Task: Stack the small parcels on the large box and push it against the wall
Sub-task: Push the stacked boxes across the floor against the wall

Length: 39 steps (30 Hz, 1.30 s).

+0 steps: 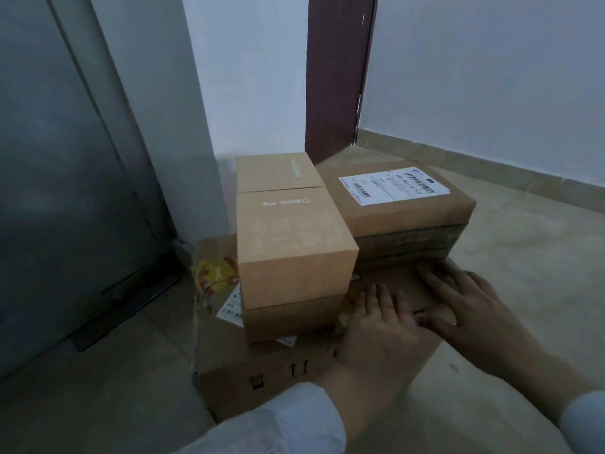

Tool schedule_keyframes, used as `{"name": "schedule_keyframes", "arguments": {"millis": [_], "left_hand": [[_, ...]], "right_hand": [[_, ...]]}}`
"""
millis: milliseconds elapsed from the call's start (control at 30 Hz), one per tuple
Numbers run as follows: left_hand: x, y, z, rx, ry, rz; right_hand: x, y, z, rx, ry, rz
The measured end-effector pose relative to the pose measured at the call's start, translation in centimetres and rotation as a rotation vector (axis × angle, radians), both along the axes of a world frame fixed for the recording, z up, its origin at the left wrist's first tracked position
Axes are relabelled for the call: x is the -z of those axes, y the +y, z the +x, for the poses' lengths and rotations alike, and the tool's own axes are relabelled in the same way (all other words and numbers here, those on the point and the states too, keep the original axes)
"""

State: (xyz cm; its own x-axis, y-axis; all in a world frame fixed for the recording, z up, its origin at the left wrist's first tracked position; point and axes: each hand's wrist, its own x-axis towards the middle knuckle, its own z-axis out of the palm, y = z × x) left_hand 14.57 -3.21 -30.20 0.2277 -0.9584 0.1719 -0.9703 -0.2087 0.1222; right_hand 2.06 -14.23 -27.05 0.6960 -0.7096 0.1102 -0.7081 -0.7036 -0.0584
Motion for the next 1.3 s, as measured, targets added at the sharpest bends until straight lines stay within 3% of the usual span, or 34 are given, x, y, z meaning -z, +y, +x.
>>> {"name": "schedule_keyframes", "arguments": {"millis": [100,767,1300], "left_hand": [[0.0,0.3,-0.7,-0.016,-0.179,-0.142],[-1.3,8.0,0.7,-0.086,-0.242,-0.001],[0.1,13.9,7.1,-0.035,-0.296,-0.237]], "right_hand": [[0.4,0.5,0.0,-0.013,-0.032,-0.050],[2.1,6.3,0.8,-0.207,-0.049,-0.162],[1.9,12.6,6.1,-0.194,-0.062,-0.219]]}}
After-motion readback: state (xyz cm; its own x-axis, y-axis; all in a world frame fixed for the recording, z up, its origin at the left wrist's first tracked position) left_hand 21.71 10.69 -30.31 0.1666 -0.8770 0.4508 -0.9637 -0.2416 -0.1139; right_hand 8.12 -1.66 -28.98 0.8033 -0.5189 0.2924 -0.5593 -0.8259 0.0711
